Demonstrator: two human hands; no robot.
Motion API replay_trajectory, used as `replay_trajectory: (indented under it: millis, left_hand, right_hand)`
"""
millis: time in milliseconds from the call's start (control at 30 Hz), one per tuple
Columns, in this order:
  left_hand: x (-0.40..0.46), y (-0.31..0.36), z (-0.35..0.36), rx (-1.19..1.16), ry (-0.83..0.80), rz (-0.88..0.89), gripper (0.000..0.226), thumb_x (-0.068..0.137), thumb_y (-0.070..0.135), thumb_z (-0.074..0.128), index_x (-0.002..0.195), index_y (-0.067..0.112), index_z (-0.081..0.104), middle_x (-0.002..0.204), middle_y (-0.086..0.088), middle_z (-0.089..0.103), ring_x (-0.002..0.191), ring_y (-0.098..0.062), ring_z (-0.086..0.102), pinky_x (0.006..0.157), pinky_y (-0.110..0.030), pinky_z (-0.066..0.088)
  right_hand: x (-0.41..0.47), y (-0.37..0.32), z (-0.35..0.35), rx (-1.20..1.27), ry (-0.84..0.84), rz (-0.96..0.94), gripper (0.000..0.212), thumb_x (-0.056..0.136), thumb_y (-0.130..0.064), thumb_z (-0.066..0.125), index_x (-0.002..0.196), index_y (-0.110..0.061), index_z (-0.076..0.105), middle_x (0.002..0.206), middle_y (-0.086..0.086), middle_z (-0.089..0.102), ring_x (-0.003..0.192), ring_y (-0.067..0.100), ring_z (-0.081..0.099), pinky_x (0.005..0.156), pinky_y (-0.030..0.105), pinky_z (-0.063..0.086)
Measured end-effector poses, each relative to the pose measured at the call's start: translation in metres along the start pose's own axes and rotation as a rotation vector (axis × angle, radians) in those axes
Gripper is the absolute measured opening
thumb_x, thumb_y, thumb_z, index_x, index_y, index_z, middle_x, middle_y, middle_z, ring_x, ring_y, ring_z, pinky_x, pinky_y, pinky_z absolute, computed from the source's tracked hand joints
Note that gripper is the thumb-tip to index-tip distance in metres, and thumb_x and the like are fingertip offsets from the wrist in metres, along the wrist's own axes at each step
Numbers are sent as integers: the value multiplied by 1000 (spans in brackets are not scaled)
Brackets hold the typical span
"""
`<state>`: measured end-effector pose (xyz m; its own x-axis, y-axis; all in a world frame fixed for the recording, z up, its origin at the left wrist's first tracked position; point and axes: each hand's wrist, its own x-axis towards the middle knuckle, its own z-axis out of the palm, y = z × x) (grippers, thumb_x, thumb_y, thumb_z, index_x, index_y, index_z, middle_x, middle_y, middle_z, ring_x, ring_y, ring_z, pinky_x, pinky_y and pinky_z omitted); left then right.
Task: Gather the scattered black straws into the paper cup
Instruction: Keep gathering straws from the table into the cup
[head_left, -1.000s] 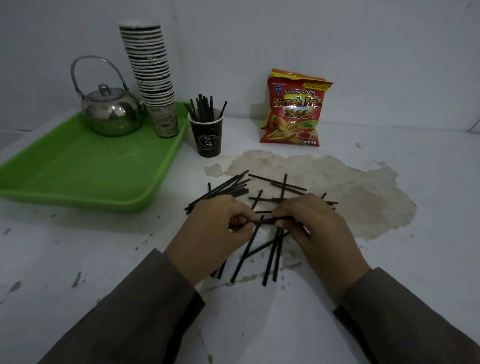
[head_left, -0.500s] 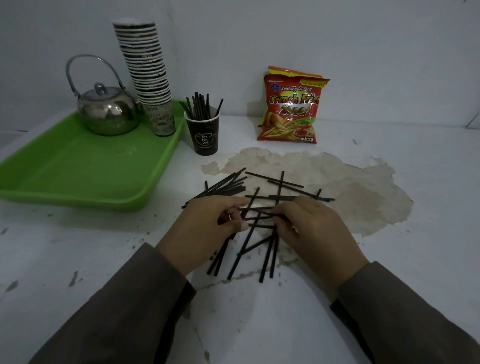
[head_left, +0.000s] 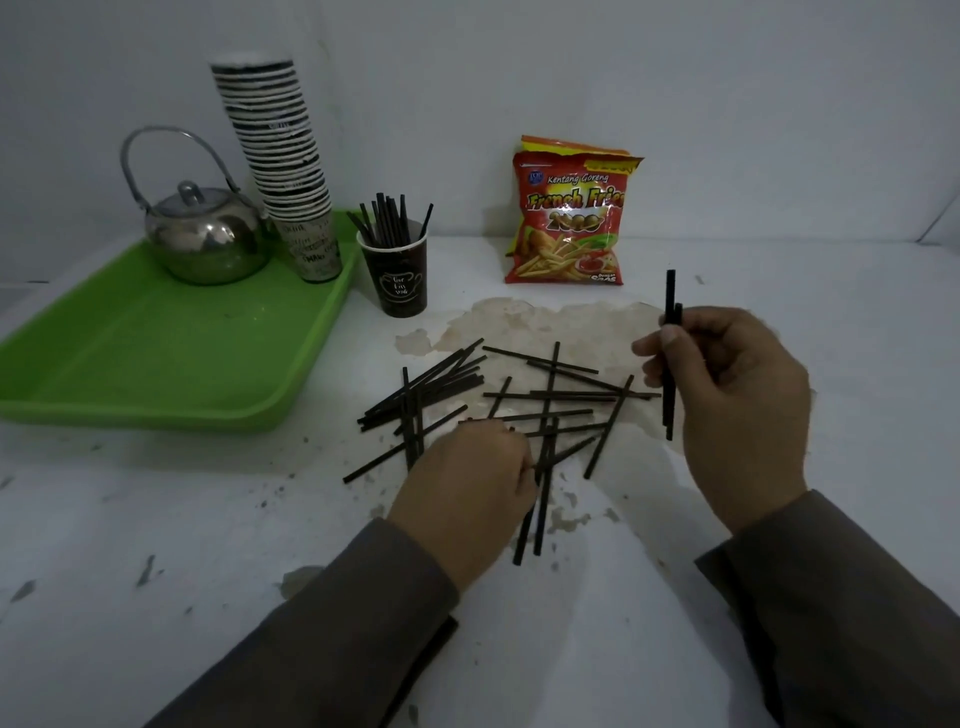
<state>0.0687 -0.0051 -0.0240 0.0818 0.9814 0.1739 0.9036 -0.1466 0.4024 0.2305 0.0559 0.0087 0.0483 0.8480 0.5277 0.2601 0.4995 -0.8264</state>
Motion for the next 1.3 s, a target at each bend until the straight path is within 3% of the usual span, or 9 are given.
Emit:
replay_trajectory:
  millis: [233,433,600,767,900,1000,1133,1233,1300]
  left_hand:
    - [1,4,4,91,73,46,30,92,35,46,109,14,60,106,-3,60,99,-16,53,89,-31,46]
    - [19,6,13,186,-181,-17,27,88,14,55,114,9,56,116,-9,54,109,-24,51,89,-29,39]
    - [15,10,15,133,-36,-38,20,93,17,46,106,9,58,108,-9,58,100,-21,53,83,-26,40]
    - [8,12,-2,-105,-3,-84,15,91,20,49,100,11,58,95,-4,56,83,-12,51,77,-22,43]
    - [13,-3,-34,-410,218,-102,7,82,16,63,78,21,60,71,8,61,64,0,57,62,-10,47]
    - [26,-22,-62,-638,376,-144,16,80,11,64,74,24,58,76,-5,70,73,-12,66,66,-21,54]
    - [51,-46,-101,-795,537,-109,29,82,1,61,96,26,56,75,-3,68,76,-14,66,71,-20,54]
    - [69,-64,-126,-741,619,-44,55,82,4,62,124,36,47,77,-5,70,77,-10,66,75,-16,52]
    - [83,-74,-138,-706,684,-30,64,82,6,63,130,41,41,78,-5,71,73,-6,65,72,-13,50]
  right_hand:
    - [-2,1,4,25,-43,33,8,90,-9,53,91,-16,58,80,-6,68,65,8,64,65,19,54]
    - [-2,-4,3,334,-45,282,8,90,-2,50,92,-7,56,71,-1,73,66,17,68,65,27,58]
    - [1,3,1,577,-9,556,10,92,-6,48,96,-3,56,76,3,75,72,17,68,70,28,58]
    - [3,16,-2,774,69,799,9,92,-3,45,94,-2,54,73,5,74,68,16,70,59,23,56]
    - [6,18,2,746,90,766,14,92,0,46,105,-2,49,87,11,69,68,16,70,59,24,57]
    - [16,14,13,731,104,768,32,91,1,47,120,-10,40,93,16,68,76,22,70,67,31,57]
    - [43,-6,48,706,25,695,46,90,5,46,126,-22,36,95,18,65,82,26,66,77,37,55]
    - [70,-26,88,634,-37,545,42,88,9,45,121,-17,41,88,16,62,72,24,63,71,37,55]
    - [89,-38,117,593,-37,418,41,88,8,46,120,-18,43,82,12,63,67,17,64,61,29,56]
